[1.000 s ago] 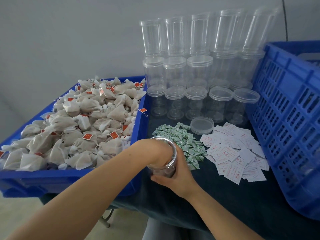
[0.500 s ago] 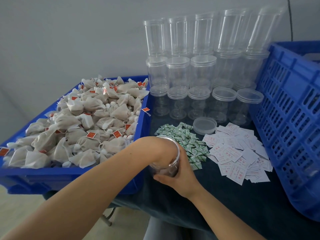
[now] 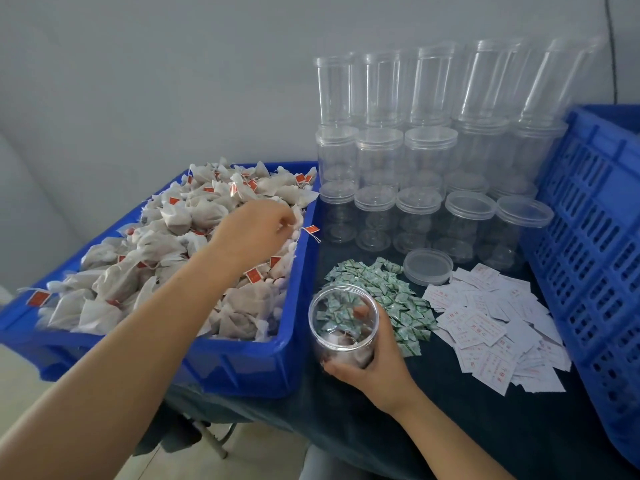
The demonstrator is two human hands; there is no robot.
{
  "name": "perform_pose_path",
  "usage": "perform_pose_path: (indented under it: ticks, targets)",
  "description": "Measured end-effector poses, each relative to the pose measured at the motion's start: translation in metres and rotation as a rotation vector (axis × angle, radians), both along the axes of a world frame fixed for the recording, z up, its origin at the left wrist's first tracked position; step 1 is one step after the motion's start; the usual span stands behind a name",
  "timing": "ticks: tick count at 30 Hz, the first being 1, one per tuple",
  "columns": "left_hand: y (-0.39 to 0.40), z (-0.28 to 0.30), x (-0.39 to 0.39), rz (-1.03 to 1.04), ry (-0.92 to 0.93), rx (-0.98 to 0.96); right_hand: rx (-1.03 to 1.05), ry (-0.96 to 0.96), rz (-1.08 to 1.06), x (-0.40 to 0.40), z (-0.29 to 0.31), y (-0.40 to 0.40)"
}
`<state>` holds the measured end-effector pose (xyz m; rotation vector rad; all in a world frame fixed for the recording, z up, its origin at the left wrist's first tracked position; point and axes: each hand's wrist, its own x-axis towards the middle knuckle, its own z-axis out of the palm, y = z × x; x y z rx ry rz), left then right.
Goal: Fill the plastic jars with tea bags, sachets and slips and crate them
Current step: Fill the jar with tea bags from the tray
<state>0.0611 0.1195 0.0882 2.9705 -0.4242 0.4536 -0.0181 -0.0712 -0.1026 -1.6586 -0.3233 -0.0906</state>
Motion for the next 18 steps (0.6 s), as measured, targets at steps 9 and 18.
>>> perform_pose_path:
  ticks: [9, 18]
  targets:
    - [0.030, -0.033, 0.047, 0.177, 0.080, -0.033, -0.023, -0.005, -0.016, -0.002, 0.002, 0.000]
    - [0.031, -0.055, 0.056, 0.229, 0.072, 0.076, -0.047, 0.034, -0.014, -0.002, 0.001, -0.002]
